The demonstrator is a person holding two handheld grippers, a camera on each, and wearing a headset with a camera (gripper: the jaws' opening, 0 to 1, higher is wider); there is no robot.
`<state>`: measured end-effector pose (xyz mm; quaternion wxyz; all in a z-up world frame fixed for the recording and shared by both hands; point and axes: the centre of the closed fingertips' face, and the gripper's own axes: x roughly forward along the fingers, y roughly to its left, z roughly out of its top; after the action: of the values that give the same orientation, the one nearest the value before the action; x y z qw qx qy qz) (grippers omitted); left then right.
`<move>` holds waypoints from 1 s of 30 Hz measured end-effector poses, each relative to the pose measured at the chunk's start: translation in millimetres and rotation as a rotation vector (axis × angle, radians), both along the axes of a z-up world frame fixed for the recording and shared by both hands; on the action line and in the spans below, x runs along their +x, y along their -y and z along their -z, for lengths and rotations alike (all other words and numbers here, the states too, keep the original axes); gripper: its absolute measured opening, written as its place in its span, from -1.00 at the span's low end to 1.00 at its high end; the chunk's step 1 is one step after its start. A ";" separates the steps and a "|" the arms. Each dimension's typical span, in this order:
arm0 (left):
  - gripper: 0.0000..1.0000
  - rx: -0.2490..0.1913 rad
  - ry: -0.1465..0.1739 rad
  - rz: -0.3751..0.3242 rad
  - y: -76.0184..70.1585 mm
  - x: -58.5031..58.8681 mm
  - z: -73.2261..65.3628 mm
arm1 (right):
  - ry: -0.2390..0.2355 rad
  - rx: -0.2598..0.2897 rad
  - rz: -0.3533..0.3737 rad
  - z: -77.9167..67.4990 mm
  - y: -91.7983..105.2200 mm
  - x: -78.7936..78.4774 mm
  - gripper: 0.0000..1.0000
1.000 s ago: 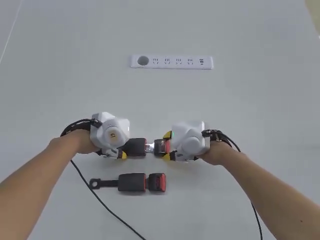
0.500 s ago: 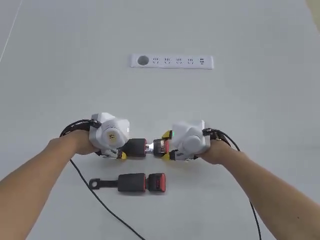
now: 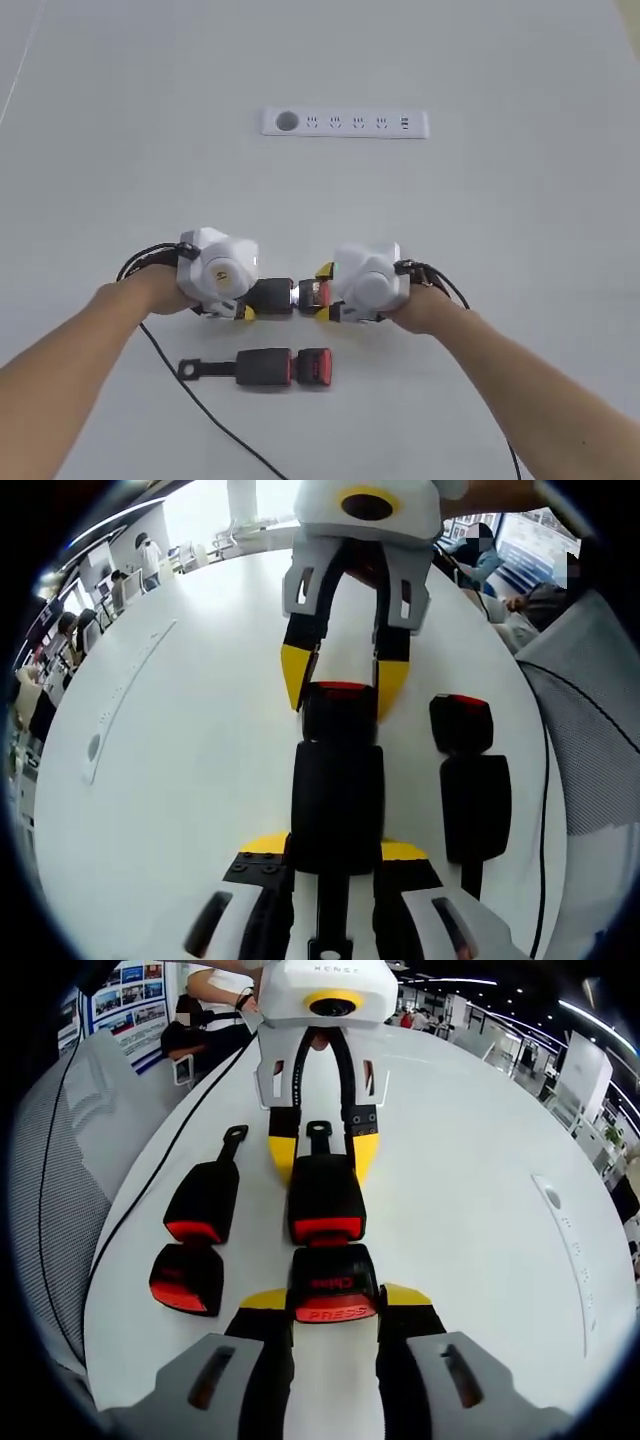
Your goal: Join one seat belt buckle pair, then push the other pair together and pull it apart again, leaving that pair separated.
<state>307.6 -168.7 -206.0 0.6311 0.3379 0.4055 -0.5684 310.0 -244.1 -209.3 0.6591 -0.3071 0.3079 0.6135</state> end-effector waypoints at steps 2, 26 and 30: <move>-0.42 -0.002 0.001 0.003 0.6 -0.2 0.5 | 0.000 -0.003 0.010 -0.3 -1.0 -0.4 -0.43; -0.41 0.027 0.001 0.034 3.5 -3.6 0.4 | 0.007 -0.008 -0.004 -3.5 -0.5 -0.6 -0.43; -0.40 0.024 -0.001 0.021 2.4 -2.9 2.3 | 0.007 -0.008 -0.015 -3.5 1.0 -1.3 -0.42</move>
<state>304.7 -171.1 -208.3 0.6205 0.3495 0.4092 -0.5703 308.7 -245.1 -205.8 0.6543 -0.3141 0.3057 0.6163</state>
